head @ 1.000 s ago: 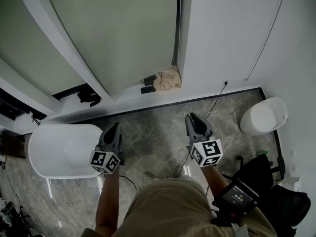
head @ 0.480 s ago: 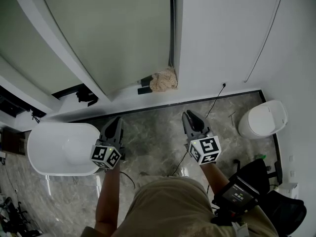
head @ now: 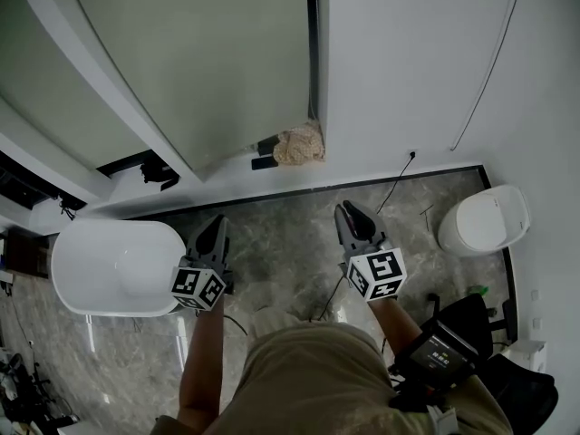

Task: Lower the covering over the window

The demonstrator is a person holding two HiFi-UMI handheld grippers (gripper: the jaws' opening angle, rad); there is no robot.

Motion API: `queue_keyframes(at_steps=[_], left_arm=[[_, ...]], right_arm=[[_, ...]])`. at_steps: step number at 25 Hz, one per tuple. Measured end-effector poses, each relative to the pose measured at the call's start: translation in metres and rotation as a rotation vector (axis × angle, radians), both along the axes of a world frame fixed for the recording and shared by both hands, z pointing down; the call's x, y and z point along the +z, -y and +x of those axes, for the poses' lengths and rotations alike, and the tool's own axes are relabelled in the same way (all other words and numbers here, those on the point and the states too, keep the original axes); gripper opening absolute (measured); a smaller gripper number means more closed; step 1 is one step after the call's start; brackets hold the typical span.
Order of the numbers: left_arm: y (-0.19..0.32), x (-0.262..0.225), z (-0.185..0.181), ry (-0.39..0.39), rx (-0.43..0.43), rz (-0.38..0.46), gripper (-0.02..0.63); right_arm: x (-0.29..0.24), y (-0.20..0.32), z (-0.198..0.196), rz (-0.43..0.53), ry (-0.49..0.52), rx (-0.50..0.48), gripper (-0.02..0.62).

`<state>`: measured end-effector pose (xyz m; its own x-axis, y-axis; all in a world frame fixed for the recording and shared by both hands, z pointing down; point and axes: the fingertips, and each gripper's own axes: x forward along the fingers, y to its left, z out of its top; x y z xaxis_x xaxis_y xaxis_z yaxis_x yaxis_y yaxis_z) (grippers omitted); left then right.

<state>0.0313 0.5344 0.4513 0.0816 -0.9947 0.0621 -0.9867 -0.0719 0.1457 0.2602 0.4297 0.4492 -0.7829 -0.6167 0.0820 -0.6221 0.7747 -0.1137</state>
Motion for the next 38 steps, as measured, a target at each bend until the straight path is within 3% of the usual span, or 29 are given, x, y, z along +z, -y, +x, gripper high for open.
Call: queue_keyframes(at_steps=[9, 26, 38], left_arm=[[0.011, -0.001, -0.006, -0.008, 0.027, 0.001, 0.021], [0.065, 0.001, -0.115, -0.040, 0.187, 0.000, 0.021], [0.093, 0.018, -0.160, -0.067, 0.266, 0.022, 0.021]], right_arm=[[0.001, 0.004, -0.004, -0.004, 0.000, 0.022, 0.043], [-0.003, 0.029, -0.107, -0.019, -0.013, 0.154, 0.042], [0.011, 0.044, -0.157, -0.014, -0.003, 0.221, 0.043]])
